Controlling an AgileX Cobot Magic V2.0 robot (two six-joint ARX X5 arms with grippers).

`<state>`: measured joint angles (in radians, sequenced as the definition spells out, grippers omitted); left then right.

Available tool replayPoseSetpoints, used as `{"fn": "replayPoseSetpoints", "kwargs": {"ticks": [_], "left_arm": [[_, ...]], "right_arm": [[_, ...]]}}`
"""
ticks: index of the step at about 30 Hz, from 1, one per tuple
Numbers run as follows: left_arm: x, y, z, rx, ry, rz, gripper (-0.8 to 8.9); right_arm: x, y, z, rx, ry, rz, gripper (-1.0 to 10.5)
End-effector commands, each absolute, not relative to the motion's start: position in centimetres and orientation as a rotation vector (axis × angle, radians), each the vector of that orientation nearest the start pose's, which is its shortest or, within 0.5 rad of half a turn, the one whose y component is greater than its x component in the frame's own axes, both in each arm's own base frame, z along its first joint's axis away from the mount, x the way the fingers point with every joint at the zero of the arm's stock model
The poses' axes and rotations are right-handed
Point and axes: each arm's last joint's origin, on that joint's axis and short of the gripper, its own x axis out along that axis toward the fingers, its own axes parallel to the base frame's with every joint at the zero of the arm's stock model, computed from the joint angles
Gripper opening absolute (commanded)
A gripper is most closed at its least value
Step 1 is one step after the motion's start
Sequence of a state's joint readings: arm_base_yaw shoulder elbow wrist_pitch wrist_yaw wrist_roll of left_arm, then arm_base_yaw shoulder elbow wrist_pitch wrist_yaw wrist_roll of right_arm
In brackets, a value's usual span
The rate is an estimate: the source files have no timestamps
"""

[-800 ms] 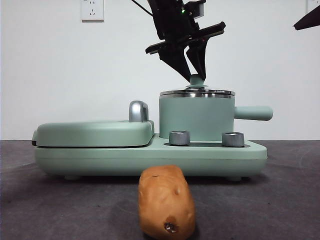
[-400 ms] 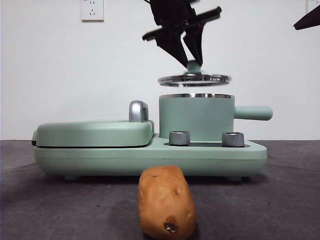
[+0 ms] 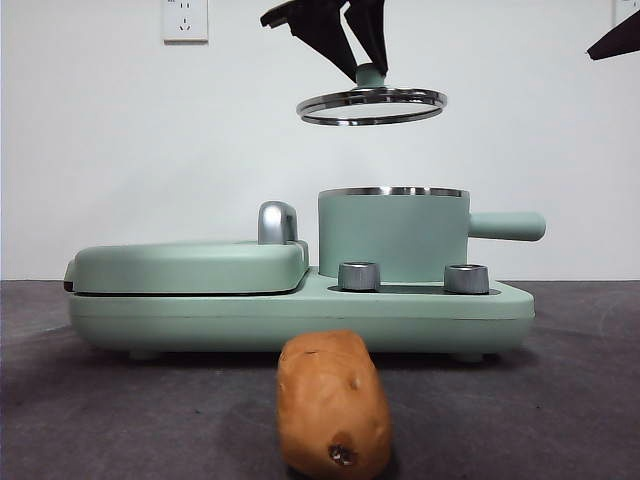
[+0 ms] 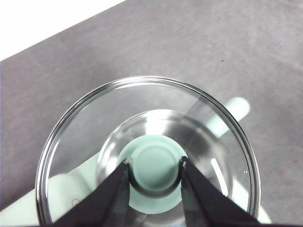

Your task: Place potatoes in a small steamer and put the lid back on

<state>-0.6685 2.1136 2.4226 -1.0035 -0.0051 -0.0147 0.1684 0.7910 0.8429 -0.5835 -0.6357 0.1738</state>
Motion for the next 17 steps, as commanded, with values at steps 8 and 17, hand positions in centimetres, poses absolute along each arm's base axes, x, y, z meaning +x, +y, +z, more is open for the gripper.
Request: {"fn": "replayPoseSetpoints", "kwargs": {"ticks": [8, 17], "left_arm": [[36.8, -23.8, 40.4, 0.231, 0.713, -0.474, 0.14], [39.3, -18.7, 40.0, 0.194, 0.768, -0.343, 0.14]], "right_arm": [[14.9, 4.6, 32.0, 0.292, 0.610, 0.757, 4.5], [14.8, 6.4, 31.8, 0.285, 0.689, 0.779, 4.5]]}}
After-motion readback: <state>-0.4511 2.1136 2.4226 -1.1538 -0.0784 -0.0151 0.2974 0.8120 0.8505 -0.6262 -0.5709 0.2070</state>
